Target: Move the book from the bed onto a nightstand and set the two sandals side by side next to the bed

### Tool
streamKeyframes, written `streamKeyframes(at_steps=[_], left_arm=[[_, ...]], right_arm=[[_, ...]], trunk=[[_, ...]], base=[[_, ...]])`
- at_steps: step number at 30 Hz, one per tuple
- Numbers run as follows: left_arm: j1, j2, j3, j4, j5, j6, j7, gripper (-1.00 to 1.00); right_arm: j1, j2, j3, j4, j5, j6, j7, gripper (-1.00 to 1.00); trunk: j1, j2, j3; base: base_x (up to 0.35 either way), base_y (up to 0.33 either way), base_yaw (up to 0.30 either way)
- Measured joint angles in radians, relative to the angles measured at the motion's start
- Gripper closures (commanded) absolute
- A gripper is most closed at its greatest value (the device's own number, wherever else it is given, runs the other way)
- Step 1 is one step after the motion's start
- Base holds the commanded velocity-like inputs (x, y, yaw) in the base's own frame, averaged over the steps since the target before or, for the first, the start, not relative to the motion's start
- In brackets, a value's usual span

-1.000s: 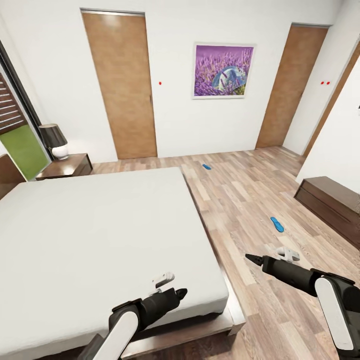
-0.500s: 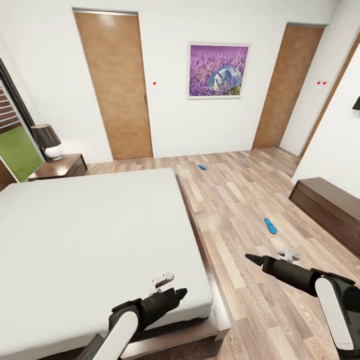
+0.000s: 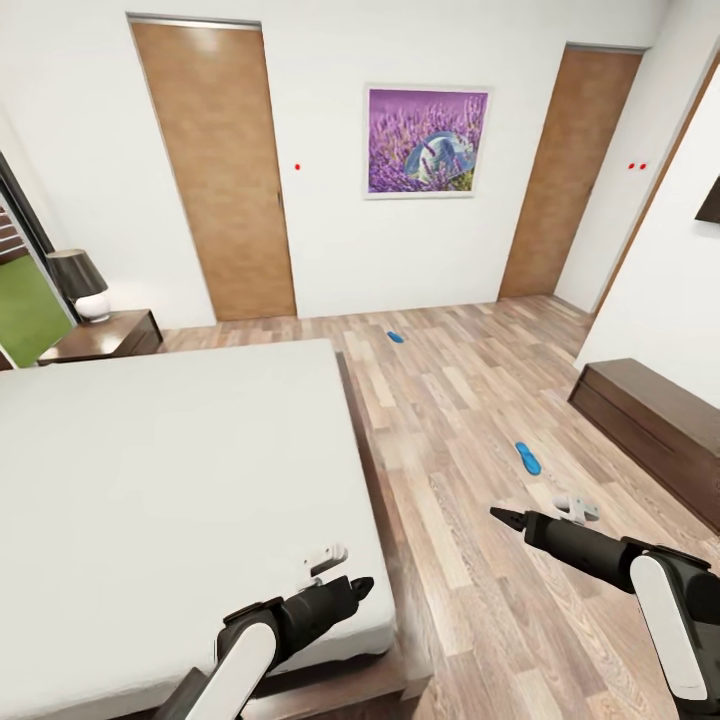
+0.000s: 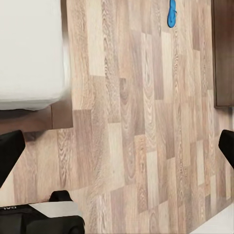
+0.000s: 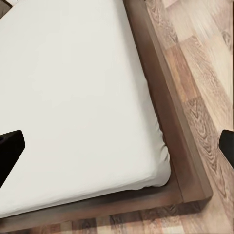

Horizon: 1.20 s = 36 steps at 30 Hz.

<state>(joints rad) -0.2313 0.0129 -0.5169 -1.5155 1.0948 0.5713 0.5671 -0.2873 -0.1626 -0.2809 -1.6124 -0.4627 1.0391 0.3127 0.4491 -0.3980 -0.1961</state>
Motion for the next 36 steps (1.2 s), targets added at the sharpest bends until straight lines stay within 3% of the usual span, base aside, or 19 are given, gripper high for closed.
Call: streamKeyframes(at_steps=[36], left_arm=[[0.0, -0.003, -0.005, 0.0, 0.0, 0.001, 0.002, -1.0]], right_arm=[[0.0, 0.0, 0.0, -0.001, 0.0, 0.001, 0.001, -1.0]], trunk=[[0.0, 0.0, 0.0]], base=[[0.201, -0.235, 0.0]])
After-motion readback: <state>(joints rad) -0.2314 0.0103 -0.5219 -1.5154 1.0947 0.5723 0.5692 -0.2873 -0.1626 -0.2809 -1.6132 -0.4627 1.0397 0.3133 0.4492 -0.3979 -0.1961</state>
